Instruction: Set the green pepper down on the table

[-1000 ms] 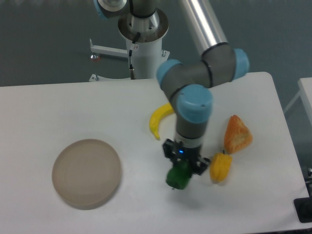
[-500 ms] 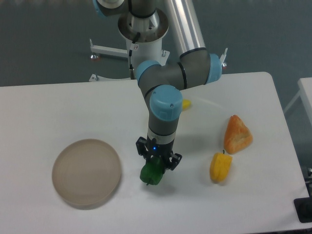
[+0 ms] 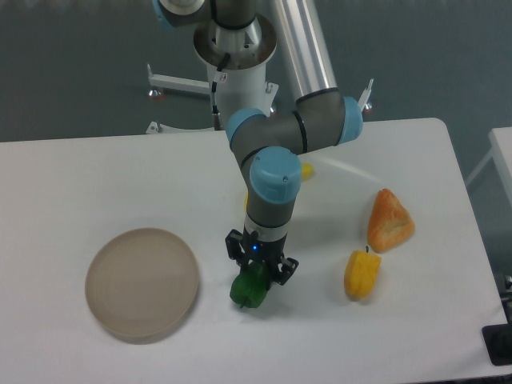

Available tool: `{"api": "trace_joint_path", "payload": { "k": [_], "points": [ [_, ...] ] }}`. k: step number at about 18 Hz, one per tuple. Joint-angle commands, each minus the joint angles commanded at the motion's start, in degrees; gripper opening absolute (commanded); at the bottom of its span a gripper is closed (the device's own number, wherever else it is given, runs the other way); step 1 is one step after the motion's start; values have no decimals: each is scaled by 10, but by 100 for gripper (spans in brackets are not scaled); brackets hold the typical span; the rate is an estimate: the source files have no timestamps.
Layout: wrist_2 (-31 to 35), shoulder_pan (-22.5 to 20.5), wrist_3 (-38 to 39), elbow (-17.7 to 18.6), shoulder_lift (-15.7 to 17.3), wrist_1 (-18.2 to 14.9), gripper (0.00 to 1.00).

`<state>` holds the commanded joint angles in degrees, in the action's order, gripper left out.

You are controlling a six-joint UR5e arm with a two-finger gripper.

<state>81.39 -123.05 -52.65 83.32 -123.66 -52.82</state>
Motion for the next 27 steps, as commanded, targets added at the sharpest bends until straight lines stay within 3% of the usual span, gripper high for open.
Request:
{"api": "trace_joint_path", "payload": {
  "k": [9,10,11,12,14,20,27],
  "points": [
    [0,-3,-1,-4,-4,0,39],
    [0,-3,0,-5,-4,-1,45],
    [0,-4,0,-6,-4,-1,60],
    [0,-4,0,-6,-2,-1,83],
    [0,-4,1,-6,-1,-1,100],
    [0,-13,7,-12,13,-4,100],
    [1,-58,-5,-45,24,-10,100]
  ]
}}
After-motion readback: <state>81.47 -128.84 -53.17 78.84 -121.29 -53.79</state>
